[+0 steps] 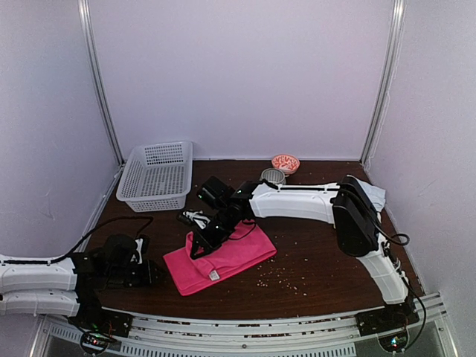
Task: Roll the towels
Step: Fold the towel at the center of the board.
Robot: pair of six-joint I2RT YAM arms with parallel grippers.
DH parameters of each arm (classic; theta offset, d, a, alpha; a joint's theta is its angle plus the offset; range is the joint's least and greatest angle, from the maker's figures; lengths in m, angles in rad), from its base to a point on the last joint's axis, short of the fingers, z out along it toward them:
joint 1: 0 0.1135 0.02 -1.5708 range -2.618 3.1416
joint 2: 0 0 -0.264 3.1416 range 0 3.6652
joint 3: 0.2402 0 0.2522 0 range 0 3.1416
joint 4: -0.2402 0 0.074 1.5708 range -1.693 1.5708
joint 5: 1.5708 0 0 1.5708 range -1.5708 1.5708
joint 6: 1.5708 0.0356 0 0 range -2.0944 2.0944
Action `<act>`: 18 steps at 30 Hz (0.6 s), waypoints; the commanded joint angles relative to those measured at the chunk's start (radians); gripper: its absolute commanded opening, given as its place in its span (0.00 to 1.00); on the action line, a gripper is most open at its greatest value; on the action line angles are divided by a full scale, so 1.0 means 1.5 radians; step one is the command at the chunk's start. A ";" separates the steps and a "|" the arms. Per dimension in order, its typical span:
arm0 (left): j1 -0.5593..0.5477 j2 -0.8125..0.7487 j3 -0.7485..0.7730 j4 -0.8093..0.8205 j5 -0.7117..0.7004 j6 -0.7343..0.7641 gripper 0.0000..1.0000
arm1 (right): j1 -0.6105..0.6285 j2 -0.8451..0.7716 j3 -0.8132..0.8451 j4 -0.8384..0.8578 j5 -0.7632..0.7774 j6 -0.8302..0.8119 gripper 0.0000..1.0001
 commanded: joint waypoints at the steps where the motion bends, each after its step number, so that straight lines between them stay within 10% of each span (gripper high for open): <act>1: 0.001 0.005 -0.021 0.012 0.008 -0.006 0.23 | 0.016 0.014 0.047 0.012 0.004 0.002 0.00; 18: 0.001 -0.042 -0.042 -0.016 0.008 -0.021 0.22 | 0.043 0.045 0.093 0.018 0.043 0.017 0.00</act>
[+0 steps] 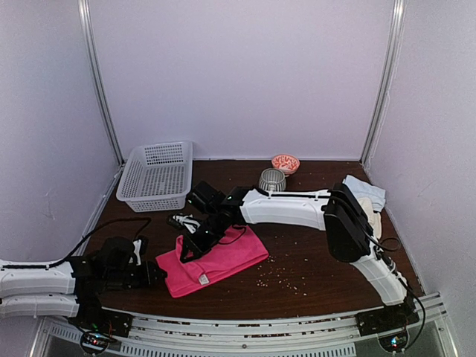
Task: Roll the towels
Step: Fold the towel at the center of the board.
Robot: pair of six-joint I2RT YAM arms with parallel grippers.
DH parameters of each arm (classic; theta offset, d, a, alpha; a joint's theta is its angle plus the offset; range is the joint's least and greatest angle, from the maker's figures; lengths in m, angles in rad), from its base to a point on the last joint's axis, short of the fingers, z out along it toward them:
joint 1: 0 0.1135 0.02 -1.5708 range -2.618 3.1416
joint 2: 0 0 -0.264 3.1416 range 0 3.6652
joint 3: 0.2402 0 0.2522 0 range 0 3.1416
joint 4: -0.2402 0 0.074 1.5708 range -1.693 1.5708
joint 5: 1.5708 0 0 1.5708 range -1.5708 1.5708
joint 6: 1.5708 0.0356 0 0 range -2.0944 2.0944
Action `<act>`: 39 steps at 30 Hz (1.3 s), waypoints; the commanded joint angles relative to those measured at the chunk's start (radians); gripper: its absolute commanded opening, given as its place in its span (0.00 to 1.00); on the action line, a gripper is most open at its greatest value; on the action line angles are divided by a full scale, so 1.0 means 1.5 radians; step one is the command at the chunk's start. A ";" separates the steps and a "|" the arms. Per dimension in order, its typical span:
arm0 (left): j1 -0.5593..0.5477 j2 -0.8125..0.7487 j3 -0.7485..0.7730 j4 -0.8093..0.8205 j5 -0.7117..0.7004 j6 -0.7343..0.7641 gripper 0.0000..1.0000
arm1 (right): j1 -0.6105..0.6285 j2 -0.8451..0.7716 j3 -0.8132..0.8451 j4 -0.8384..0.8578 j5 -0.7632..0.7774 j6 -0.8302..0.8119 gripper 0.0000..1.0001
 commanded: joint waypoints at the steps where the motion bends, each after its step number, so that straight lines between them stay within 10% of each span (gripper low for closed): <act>1: 0.001 -0.018 -0.019 -0.042 0.001 -0.011 0.22 | 0.020 -0.005 0.031 0.005 0.050 -0.001 0.00; 39: 0.001 -0.050 -0.019 -0.069 -0.001 -0.014 0.21 | 0.035 0.077 0.074 0.080 -0.048 0.070 0.02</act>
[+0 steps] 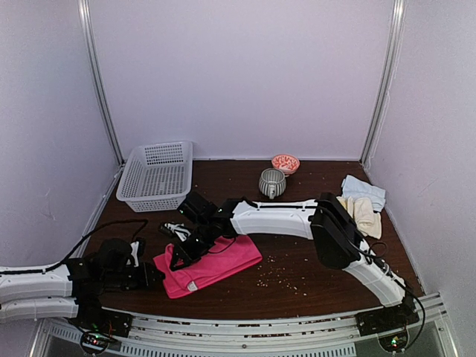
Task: Roll the towels
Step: Fold the towel at the center of the board.
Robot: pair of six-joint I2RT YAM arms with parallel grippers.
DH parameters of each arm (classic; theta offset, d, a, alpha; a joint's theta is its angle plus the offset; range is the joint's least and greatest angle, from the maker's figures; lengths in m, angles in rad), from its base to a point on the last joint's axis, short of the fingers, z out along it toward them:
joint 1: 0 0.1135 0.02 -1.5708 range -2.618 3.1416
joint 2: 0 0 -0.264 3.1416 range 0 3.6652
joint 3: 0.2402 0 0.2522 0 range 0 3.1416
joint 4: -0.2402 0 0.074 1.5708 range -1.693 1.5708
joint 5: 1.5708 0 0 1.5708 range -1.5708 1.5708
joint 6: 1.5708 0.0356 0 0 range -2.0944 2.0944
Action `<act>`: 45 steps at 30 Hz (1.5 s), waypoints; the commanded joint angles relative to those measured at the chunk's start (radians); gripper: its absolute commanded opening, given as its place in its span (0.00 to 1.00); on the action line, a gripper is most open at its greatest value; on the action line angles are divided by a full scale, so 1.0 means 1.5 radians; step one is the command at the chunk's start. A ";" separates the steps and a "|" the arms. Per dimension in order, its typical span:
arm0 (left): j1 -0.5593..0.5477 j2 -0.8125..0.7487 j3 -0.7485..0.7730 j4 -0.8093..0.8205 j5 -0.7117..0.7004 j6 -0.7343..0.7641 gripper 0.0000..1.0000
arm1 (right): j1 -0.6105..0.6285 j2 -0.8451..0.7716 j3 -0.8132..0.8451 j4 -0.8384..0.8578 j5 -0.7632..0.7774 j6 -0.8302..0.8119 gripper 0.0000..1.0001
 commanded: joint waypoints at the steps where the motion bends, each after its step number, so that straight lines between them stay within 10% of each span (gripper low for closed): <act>1: 0.001 -0.001 -0.008 -0.029 -0.001 -0.005 0.21 | 0.009 0.014 0.029 0.017 -0.021 -0.001 0.02; 15: 0.000 -0.019 0.000 -0.059 -0.011 -0.005 0.21 | 0.014 0.012 0.050 0.002 -0.031 -0.040 0.30; 27: -0.006 -0.203 0.153 -0.255 -0.084 -0.058 0.18 | 0.002 -0.080 0.044 -0.112 -0.002 -0.197 0.31; 45: -0.007 0.198 0.245 0.030 0.031 0.075 0.16 | -0.209 -0.117 -0.074 -0.122 0.051 -0.308 0.20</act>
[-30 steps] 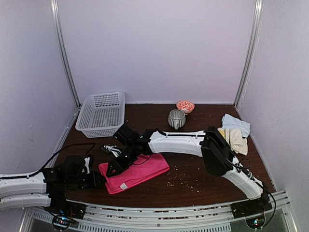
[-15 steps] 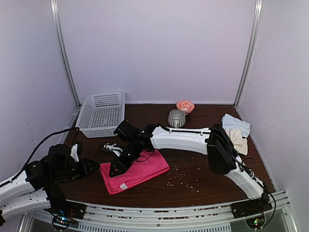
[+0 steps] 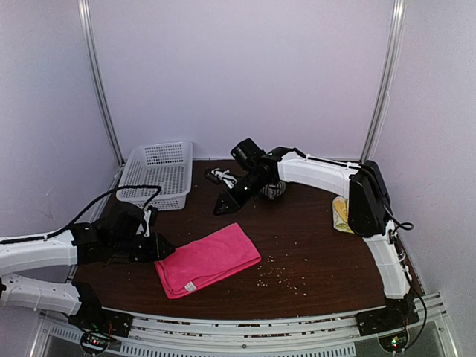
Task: Roll the towels
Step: Fold the towel at the center of the board, then smooth out the towel at the center of the board.
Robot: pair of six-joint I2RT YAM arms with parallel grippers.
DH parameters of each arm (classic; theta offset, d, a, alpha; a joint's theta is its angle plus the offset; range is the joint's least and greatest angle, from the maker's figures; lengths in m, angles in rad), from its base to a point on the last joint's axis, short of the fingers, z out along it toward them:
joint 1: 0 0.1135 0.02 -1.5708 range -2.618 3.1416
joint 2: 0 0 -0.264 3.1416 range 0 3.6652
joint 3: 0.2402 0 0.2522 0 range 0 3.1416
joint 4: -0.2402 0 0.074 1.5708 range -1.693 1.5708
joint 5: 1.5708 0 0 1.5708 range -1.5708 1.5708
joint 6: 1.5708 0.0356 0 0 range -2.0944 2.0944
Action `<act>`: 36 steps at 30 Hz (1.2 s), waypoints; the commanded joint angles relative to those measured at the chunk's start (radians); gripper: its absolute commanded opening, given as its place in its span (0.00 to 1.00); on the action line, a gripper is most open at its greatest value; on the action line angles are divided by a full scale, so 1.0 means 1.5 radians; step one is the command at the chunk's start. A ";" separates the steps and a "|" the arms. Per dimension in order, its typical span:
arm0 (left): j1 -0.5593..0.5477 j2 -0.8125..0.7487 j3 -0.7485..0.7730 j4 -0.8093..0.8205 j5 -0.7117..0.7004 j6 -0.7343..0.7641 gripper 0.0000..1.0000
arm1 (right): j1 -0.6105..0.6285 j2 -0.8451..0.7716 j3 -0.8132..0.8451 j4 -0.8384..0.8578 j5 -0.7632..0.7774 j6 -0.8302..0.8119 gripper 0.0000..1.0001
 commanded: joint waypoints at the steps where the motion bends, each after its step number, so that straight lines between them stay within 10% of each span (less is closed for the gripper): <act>1: -0.003 0.055 -0.018 0.126 0.054 0.013 0.16 | 0.000 0.032 -0.022 0.001 0.022 -0.029 0.19; 12: -0.004 0.177 -0.035 0.189 0.069 0.034 0.16 | -0.007 0.053 -0.122 0.039 0.085 -0.001 0.17; 22: -0.012 0.360 0.120 0.213 0.078 0.116 0.18 | -0.117 -0.165 -0.439 0.145 0.243 0.040 0.17; 36: -0.016 0.423 0.281 0.092 0.049 0.098 0.23 | -0.127 -0.319 -0.491 0.110 0.071 -0.109 0.24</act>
